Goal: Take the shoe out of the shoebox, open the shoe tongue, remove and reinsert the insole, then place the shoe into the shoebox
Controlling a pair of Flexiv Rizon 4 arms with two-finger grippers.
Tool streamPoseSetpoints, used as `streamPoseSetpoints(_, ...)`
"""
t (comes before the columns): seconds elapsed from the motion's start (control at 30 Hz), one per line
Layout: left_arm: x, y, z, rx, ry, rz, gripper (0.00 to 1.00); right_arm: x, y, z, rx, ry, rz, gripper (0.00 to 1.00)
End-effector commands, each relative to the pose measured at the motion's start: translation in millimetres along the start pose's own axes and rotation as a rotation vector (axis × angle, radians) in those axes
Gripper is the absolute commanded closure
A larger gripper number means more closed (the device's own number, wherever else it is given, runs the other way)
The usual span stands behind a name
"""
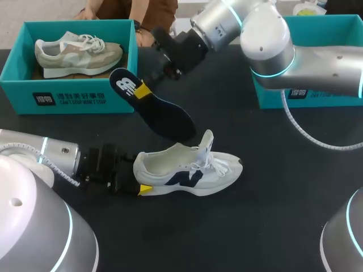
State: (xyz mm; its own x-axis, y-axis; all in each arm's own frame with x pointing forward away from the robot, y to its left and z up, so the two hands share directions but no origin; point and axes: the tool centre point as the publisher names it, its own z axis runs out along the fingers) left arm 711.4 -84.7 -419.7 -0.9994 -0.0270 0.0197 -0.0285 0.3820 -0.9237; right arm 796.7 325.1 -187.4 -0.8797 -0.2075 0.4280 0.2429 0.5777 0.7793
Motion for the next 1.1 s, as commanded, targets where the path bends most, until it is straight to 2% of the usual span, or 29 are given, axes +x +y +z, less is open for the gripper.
streamPoseSetpoints(0.03, 1.8, 4, 5, -0.003, 0.0, -0.001, 1.0, 3.5, -11.3, -12, -0.176, -0.124, 0.086, 1.0)
streamPoseSetpoints(0.07, 1.8, 4, 5, -0.003, 0.0, -0.001, 1.0, 4.2, -8.8, -16, -0.181, -0.16, 0.115, 1.0)
streamPoseSetpoints(0.17, 1.8, 4, 5, -0.003, 0.0, -0.001, 1.0, 6.3, 3.1, -24, -0.224, -0.172, 0.146, 1.0)
streamPoseSetpoints(0.27, 1.8, 4, 5, -0.003, 0.0, -0.001, 1.0, 11.7, 17.2, -35, -0.301, -0.195, 0.128, 1.0)
streamPoseSetpoints(0.3, 1.8, 4, 5, -0.003, 0.0, -0.001, 1.0, 14.4, 25.2, -41, -0.331, -0.199, 0.185, 1.0)
streamPoseSetpoints(0.33, 1.8, 4, 5, -0.003, 0.0, -0.001, 1.0, 16.8, 31.5, -44, -0.333, -0.2, 0.16, 1.0)
streamPoseSetpoints(0.37, 1.8, 4, 5, -0.003, 0.0, -0.001, 1.0, 17.6, 35.8, -47, -0.343, -0.198, 0.21, 1.0)
streamPoseSetpoints(0.57, 1.8, 4, 5, -0.003, 0.0, -0.001, 1.0, 23.4, 56.1, -63, -0.36, -0.231, 0.266, 1.0)
streamPoseSetpoints(0.7, 1.8, 4, 5, -0.003, 0.0, -0.001, 1.0, 29.0, 66.7, -75, -0.418, -0.241, 0.287, 1.0)
streamPoseSetpoints(0.87, 1.8, 4, 5, -0.003, 0.0, -0.001, 1.0, 41.2, 78.4, -89, -0.435, -0.246, 0.309, 1.0)
streamPoseSetpoints(0.93, 1.8, 4, 5, -0.003, 0.0, -0.001, 1.0, 47.2, 82.9, -94, -0.418, -0.231, 0.315, 1.0)
streamPoseSetpoints(0.97, 1.8, 4, 5, -0.003, 0.0, -0.001, 1.0, 51.8, 83.7, -97, -0.434, -0.262, 0.343, 1.0)
streamPoseSetpoints(1.0, 1.8, 4, 5, -0.003, 0.0, -0.001, 1.0, 54.7, 86.6, -100, -0.404, -0.263, 0.32, 1.0)
streamPoseSetpoints(1.1, 1.8, 4, 5, -0.003, 0.0, -0.001, 1.0, 54.7, 86.6, -100, -0.404, -0.263, 0.32, 1.0)
